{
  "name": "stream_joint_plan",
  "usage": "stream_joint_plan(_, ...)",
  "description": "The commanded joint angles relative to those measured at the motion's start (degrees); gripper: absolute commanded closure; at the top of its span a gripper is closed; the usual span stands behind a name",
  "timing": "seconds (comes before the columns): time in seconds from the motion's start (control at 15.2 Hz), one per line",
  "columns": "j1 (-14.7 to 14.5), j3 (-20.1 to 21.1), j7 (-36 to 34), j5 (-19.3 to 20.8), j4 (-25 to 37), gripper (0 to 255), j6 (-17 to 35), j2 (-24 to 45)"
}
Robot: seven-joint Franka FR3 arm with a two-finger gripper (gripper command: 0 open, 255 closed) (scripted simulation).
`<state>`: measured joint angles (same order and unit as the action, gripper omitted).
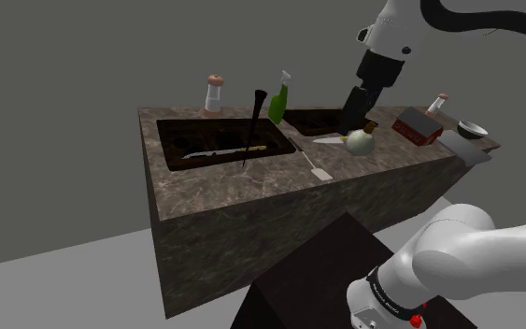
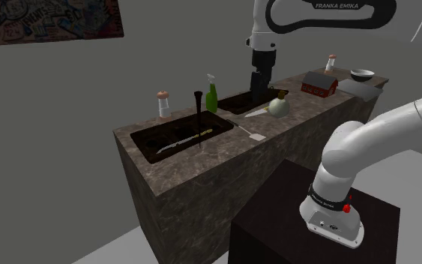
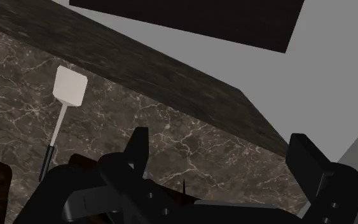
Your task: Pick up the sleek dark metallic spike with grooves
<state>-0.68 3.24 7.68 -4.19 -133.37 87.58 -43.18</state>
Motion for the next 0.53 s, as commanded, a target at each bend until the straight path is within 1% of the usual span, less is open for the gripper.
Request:
stream_joint_plan(0.0, 0.0, 0.0, 0.0, 0.0, 0.0, 0, 0.0, 0.0)
stream_joint_plan(0.46, -0.1, 1.0, 1.0, 0.9, 10.4, 0, 6.1, 15.5)
